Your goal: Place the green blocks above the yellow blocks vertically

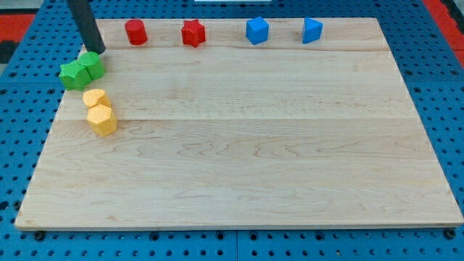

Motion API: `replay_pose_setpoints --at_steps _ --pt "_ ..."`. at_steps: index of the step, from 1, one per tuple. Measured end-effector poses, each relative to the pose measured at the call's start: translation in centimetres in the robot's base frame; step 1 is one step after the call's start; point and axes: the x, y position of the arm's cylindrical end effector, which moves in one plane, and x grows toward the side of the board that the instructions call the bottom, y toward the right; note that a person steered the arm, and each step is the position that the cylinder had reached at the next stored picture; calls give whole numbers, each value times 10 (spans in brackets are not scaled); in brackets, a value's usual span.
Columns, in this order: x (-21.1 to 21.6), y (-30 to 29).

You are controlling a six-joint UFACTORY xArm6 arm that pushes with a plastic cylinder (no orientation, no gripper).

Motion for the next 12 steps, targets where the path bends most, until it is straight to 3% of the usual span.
replay_pose_setpoints --at_steps 2,7,10,12 --pt "-26 -30" --pt "66 -55" --pt "74 -21" --pt "70 -55"
